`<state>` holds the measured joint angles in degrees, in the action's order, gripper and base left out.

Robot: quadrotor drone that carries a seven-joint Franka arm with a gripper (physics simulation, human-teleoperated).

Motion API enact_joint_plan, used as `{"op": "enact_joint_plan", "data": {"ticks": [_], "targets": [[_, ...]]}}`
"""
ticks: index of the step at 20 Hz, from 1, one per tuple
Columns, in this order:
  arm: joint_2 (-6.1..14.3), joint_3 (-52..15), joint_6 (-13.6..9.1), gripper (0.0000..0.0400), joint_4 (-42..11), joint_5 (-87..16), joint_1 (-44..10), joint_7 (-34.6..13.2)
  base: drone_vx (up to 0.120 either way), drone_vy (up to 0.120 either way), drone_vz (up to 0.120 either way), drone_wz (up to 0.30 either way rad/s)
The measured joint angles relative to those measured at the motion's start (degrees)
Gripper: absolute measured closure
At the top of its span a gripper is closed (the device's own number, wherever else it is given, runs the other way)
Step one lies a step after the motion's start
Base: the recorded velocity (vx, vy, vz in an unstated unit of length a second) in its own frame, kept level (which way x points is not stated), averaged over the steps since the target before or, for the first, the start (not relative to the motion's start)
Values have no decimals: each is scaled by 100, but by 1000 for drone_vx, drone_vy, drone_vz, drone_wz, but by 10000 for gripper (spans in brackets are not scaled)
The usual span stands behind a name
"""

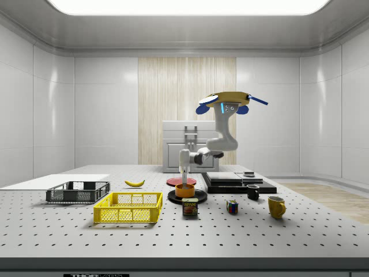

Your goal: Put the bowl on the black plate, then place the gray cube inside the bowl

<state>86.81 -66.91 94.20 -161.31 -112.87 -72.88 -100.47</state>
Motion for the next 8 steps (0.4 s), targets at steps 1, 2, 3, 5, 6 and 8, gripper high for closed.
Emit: {"op": "enact_joint_plan", "data": {"ticks": [1,2,3,5,6,8], "targets": [[-4,-95,-45,6,-36,88,25,-1,0,0,0,0],[-8,-190,-89,5,-69,177,47,-3,0,0,0,0],[-12,-276,-128,4,-98,257,66,-4,0,0,0,0],[-18,-419,-190,2,-142,391,93,-9,0,0,0,0],[-21,-477,-214,2,-159,446,103,-11,0,0,0,0],[-24,-568,-250,1,-184,532,116,-15,0,0,0,0]]}}
